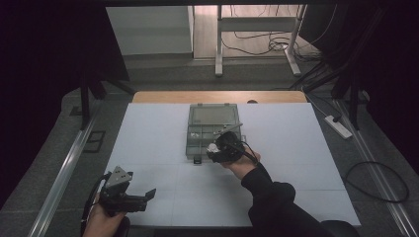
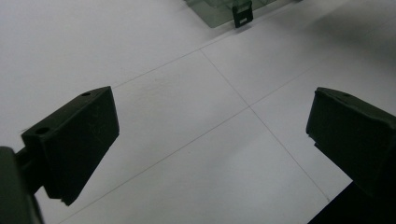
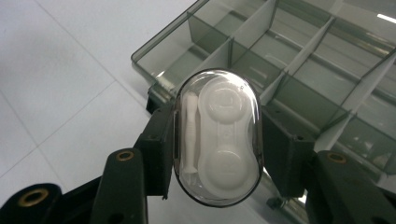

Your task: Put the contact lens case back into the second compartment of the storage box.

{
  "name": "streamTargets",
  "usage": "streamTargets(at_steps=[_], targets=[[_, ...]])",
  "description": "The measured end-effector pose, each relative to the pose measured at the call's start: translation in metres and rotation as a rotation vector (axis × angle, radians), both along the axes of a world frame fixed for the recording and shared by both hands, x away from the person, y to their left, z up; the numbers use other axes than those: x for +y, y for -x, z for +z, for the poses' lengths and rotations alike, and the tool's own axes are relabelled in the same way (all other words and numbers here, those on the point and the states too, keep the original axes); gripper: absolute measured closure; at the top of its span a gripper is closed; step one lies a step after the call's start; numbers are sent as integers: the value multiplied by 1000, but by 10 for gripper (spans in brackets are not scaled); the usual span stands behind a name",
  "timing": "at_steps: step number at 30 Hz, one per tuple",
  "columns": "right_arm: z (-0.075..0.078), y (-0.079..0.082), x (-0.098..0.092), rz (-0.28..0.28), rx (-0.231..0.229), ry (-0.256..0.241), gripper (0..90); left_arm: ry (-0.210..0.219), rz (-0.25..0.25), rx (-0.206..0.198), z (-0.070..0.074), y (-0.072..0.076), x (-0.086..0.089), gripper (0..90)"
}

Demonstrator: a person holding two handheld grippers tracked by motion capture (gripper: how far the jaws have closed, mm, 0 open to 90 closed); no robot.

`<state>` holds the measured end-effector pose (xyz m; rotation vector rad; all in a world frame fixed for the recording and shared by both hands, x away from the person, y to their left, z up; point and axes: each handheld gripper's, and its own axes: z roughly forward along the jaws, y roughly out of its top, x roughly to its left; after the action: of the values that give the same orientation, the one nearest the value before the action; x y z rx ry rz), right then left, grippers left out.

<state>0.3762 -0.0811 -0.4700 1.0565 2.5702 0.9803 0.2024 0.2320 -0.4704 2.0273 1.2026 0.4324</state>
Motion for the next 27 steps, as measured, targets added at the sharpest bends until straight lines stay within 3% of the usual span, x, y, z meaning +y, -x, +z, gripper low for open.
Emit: streamTargets(at_steps=[27], targets=[[-2,-48,23,-151,-6,-23,489,-8,-9,2,0,0,-1,26]])
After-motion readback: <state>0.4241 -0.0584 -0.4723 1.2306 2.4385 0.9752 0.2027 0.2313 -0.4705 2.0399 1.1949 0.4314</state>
